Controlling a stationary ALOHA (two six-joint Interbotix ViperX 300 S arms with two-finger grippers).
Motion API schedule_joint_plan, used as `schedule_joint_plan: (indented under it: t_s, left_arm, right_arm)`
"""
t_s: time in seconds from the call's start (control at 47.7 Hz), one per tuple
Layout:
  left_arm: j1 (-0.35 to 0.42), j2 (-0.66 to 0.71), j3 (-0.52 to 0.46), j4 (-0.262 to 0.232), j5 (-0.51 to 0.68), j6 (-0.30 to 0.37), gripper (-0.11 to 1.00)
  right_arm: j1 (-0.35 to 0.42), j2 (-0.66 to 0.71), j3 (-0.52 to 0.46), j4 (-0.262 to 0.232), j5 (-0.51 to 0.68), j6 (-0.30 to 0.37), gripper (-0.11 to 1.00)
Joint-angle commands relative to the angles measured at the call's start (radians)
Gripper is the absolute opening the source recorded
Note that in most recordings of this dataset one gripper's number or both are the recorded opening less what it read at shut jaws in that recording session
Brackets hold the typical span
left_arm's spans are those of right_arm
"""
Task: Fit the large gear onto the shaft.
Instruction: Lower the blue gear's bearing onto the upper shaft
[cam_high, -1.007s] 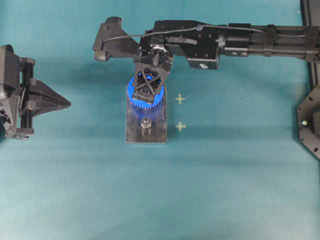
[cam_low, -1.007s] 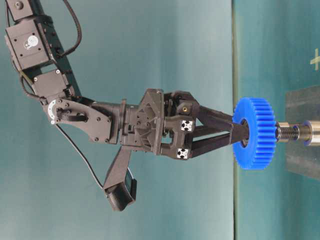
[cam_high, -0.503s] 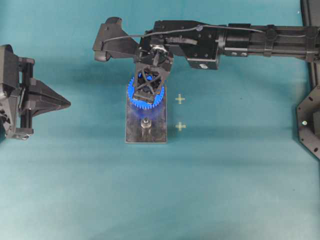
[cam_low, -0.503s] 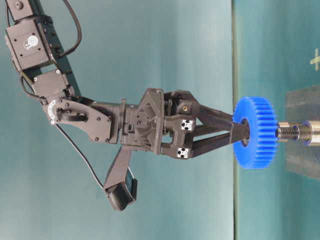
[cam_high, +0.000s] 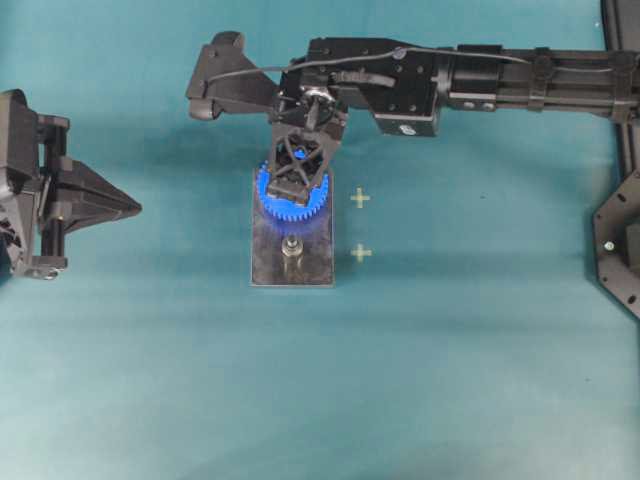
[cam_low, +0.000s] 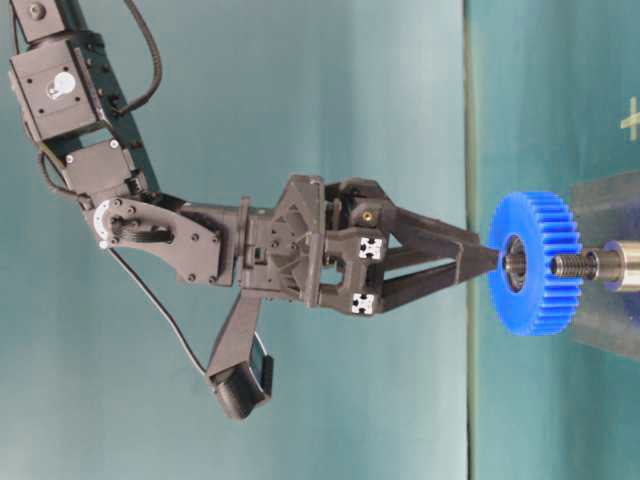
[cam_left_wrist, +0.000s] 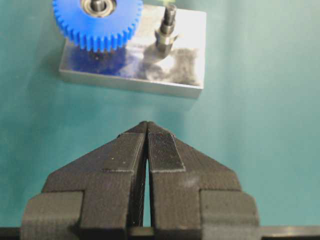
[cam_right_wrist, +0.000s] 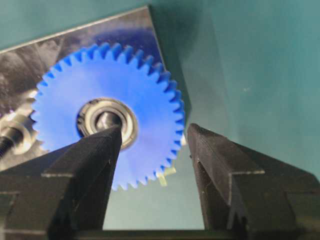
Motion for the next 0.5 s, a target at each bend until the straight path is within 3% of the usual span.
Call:
schedule_joint_plan:
  t_s: [0.0, 0.336, 0.482]
  left_arm:
    - [0.002, 0.000, -0.017, 0.002, -0.005, -0.002, 0.00]
    - [0.002, 0.000, -0.015, 0.000, -0.006, -0.002, 0.00]
    - [0.002, 0.000, -0.020, 0.002, -0.005, -0.002, 0.00]
  right_arm:
    - [0.002, -0.060, -0.014, -0.002, 0.011, 0.003, 0.59]
    - [-0.011, -0.048, 0.061, -0.009, -0.052, 0.002, 0.58]
    - [-0.015, -0.012, 0.051, -0.052, -0.057, 0.005, 0.58]
